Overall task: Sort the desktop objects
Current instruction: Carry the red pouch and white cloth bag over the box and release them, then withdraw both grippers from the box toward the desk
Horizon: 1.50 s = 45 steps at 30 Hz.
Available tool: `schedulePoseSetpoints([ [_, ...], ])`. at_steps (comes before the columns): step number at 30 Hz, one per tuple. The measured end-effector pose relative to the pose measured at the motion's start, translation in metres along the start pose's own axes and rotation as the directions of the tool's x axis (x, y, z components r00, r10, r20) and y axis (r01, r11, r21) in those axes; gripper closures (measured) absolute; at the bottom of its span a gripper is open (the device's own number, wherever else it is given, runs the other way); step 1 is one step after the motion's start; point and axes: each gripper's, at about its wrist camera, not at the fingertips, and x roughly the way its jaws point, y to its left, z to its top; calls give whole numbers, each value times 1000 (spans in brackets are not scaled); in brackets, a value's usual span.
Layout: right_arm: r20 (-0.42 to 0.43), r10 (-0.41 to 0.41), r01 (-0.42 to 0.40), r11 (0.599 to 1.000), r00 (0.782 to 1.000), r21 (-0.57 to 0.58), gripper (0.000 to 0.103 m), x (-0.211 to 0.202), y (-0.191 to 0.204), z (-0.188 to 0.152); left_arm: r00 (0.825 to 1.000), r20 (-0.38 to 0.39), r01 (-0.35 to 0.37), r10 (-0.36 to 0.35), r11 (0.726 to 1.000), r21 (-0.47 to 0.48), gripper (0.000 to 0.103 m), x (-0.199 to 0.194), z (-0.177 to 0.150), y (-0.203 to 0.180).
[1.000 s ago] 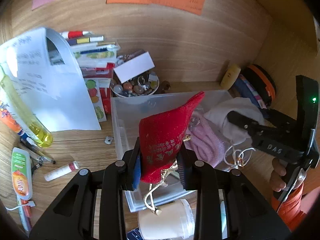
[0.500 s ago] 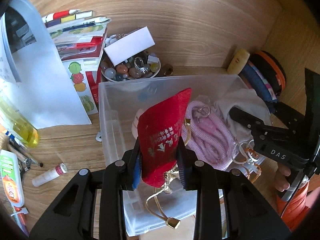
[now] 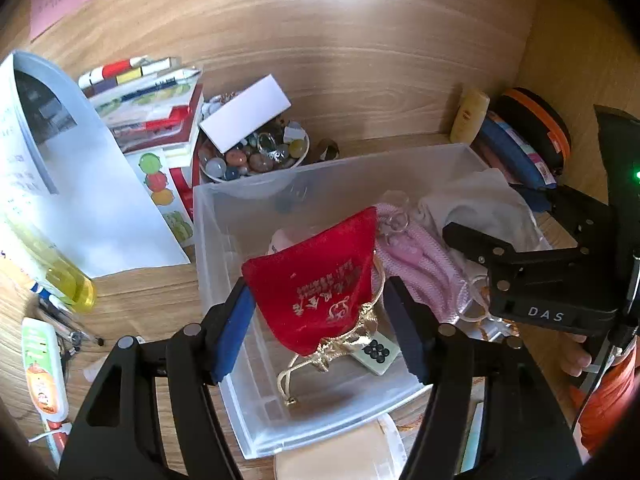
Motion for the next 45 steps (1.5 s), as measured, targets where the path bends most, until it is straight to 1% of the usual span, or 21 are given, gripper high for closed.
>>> schedulePoseSetpoints([
  [4,9,-1,1,1000,1000,14,20,-9,-1,1,1000,8,-1,1,1000,-5,37,-8,0,1],
  [6,22,-5,4,1000,1000,13,18,-16,0,2,1000,17,-9,9,1000,-5,36,-14,-1,0],
  [11,69,-31,30,1000,997,7,16,-40,0,2,999,47,-18,19,1000,-13,33,-33,-4,-2],
  [16,96,-3,1,1000,995,23,15,-67,0,-4,997,76,-22,24,1000,-19,32,-55,-11,-5],
  [17,100,-1,-2,1000,995,22,15,-71,2,-6,996,83,-23,25,1000,-21,28,-61,-13,-6],
  [18,108,0,-2,1000,994,18,15,-78,4,-10,996,91,-24,26,999,-23,22,-66,-15,-6],
  [19,115,-1,-1,1000,993,15,15,-84,6,-13,994,101,-27,29,999,-26,20,-71,-18,-6],
  [21,128,-1,1,1000,992,4,15,-96,12,-22,993,115,-31,34,999,-25,19,-81,-24,-7],
  [25,140,13,-10,1000,990,-22,14,-115,25,-44,993,114,-37,39,999,-18,19,-97,-44,-10],
  [28,146,7,-1,999,989,-39,11,-125,34,-61,993,104,-48,49,999,-11,19,-104,-62,-13],
  [33,143,-1,7,999,990,-45,9,-137,44,-93,997,56,-55,56,998,-17,19,-107,-96,-19],
  [37,126,1,3,999,992,-35,9,-140,46,-112,999,33,-26,27,999,-29,19,-115,-123,-25],
  [42,100,-20,21,1000,995,-5,9,-139,43,-133,1000,22,-4,4,1000,-11,19,-125,-150,-41],
  [45,77,-17,16,1000,997,19,9,-137,39,-143,999,7,36,-36,999,13,19,-129,-164,-55],
])
